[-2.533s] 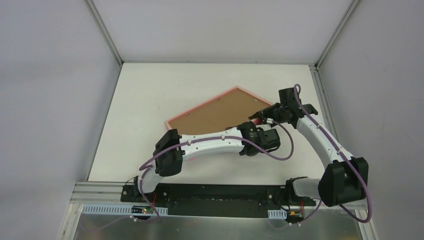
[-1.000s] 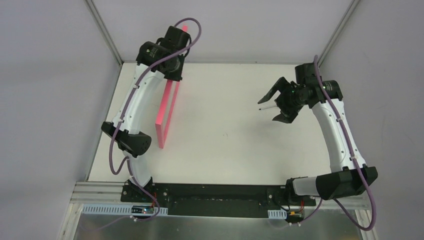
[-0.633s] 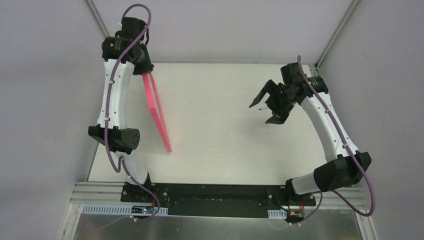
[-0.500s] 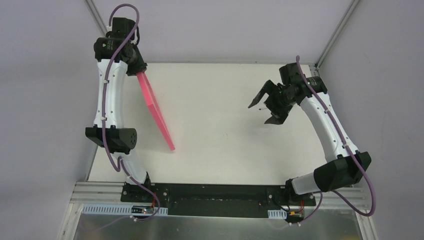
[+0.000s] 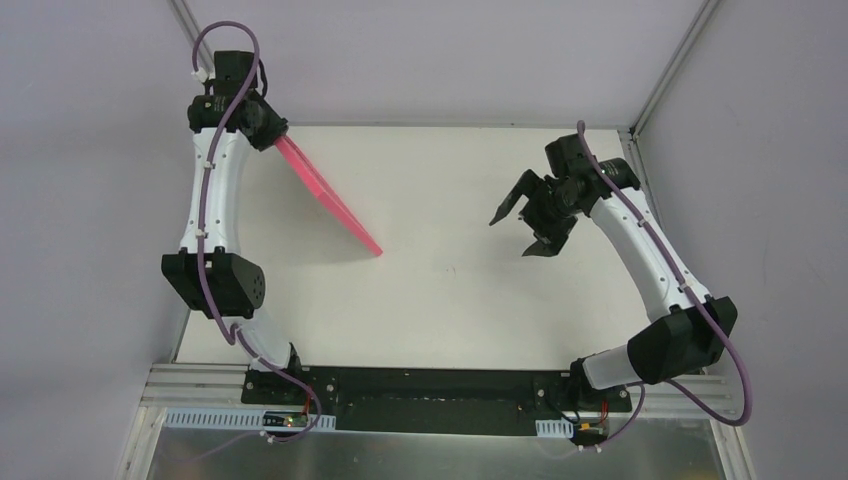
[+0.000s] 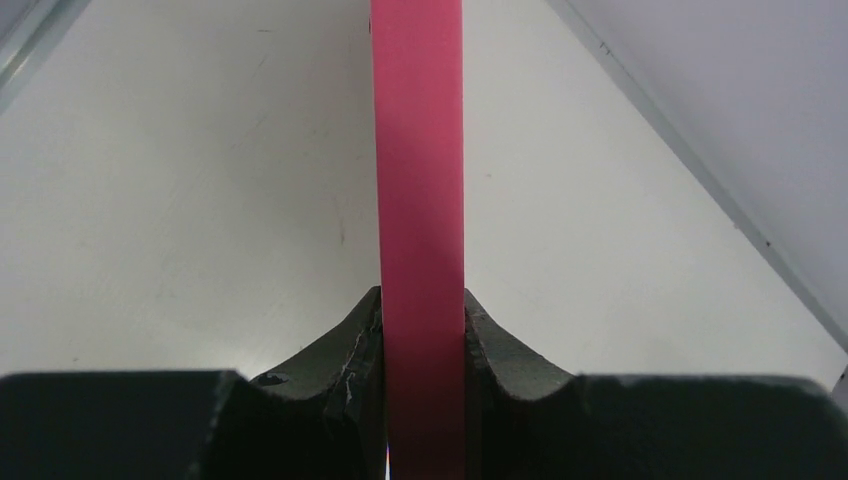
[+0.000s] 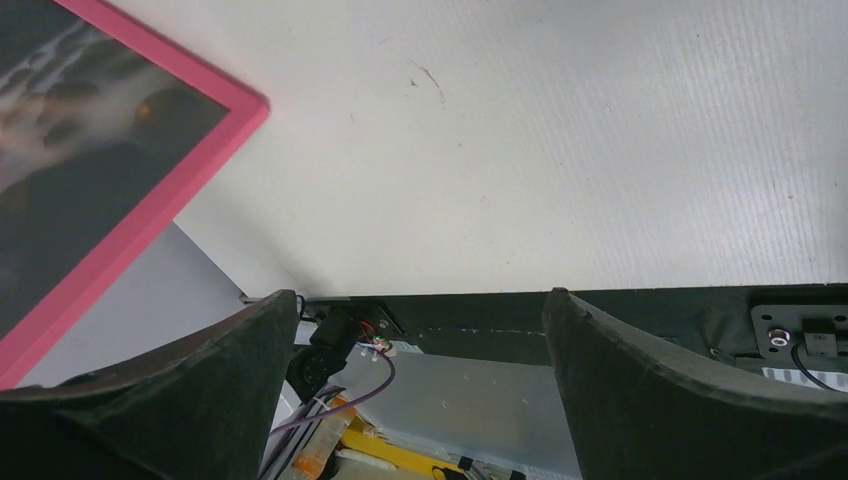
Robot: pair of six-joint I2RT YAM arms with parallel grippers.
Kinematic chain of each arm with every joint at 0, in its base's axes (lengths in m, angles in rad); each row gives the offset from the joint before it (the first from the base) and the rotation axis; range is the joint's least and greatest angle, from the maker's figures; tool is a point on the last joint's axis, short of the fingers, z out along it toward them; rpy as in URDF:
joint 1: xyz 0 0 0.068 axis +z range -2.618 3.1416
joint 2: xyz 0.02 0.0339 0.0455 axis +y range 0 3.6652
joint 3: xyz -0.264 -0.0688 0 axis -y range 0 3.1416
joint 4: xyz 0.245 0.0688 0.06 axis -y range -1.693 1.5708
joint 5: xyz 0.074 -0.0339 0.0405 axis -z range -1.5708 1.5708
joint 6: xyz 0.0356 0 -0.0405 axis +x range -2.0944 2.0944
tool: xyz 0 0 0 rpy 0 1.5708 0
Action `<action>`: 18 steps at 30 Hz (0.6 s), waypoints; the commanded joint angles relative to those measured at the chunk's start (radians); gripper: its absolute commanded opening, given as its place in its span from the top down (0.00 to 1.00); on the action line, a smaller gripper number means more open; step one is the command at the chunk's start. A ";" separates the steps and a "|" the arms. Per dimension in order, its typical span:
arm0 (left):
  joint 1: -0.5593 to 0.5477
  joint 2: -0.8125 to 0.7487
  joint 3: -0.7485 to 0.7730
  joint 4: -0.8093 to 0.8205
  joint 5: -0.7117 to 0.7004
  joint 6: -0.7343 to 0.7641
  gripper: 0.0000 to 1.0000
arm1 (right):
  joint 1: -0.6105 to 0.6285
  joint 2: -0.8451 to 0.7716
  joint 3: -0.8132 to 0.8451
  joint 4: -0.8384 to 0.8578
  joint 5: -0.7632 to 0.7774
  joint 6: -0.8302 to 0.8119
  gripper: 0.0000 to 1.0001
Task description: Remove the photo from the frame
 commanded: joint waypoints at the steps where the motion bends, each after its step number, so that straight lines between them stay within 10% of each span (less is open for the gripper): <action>1: 0.007 -0.157 -0.182 0.389 -0.027 -0.132 1.00 | 0.015 -0.018 -0.033 0.017 0.025 0.029 0.04; 8: 0.018 -0.340 -0.604 0.724 -0.098 -0.272 1.00 | 0.021 -0.036 -0.077 0.029 0.028 0.039 0.03; 18: 0.017 -0.609 -1.020 0.773 -0.344 -0.448 1.00 | 0.050 -0.019 -0.096 0.050 0.022 0.042 0.03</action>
